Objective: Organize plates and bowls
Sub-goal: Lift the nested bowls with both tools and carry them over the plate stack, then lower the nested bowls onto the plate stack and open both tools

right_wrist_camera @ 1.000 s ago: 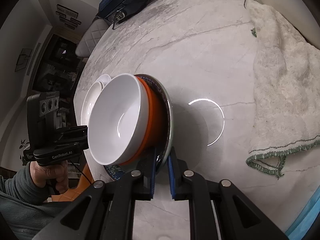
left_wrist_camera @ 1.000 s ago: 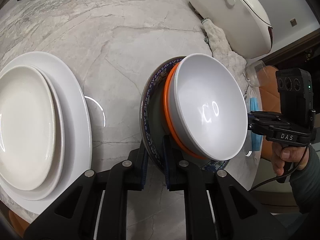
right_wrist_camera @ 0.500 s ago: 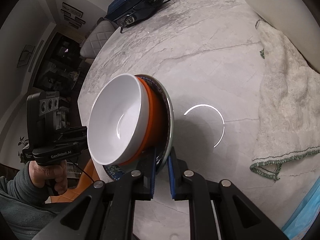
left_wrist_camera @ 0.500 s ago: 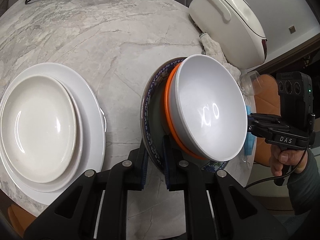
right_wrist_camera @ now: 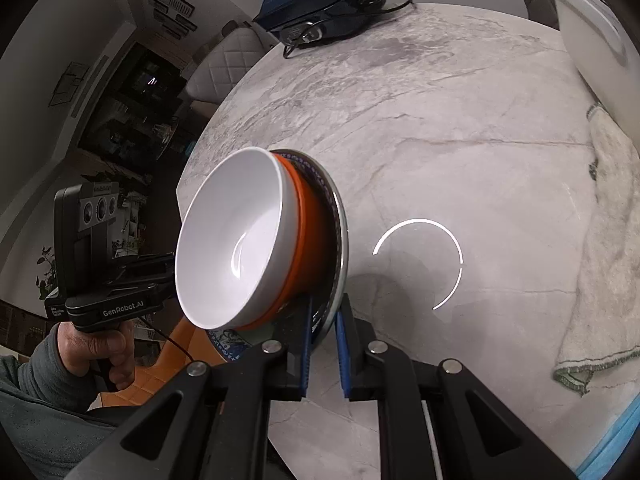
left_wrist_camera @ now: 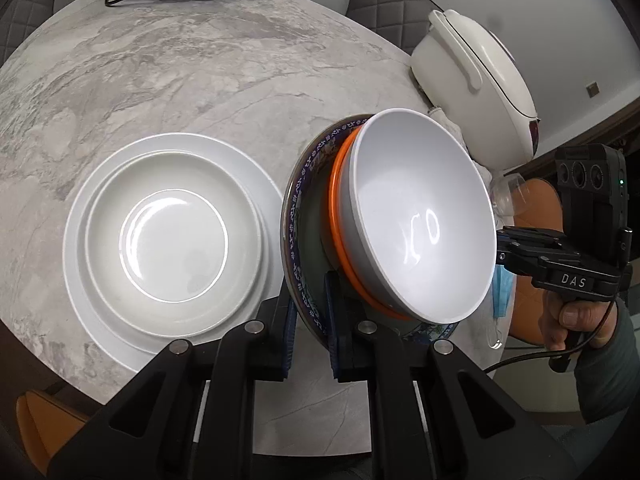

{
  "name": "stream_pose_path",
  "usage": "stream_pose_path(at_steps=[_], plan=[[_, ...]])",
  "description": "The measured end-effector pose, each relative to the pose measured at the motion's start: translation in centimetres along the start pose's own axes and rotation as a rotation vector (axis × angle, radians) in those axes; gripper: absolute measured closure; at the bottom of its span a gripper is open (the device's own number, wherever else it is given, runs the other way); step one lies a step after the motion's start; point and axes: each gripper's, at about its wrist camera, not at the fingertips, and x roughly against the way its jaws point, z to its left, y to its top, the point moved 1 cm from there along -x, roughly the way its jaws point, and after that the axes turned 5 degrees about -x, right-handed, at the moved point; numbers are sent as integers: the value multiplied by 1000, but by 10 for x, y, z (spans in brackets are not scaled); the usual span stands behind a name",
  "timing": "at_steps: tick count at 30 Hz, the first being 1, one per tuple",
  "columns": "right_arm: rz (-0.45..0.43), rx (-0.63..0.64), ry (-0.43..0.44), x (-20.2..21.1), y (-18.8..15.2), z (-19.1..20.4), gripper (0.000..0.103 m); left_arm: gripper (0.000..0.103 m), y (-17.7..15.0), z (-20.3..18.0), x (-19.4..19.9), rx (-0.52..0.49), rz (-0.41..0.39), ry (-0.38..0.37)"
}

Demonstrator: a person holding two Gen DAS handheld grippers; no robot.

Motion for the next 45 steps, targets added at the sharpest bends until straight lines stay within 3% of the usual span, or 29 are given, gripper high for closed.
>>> stream_pose_path(at_steps=[11,23,45], plan=[[52,81,29,-55,26,70,89,93,-16,84,48,64,-24,46],[92,56,15,-112,39,85,89,93,-13,144,24,68,24,56],[109,-14,-18,-142,33,60,89,92,-7,159,-16,60,64,59]])
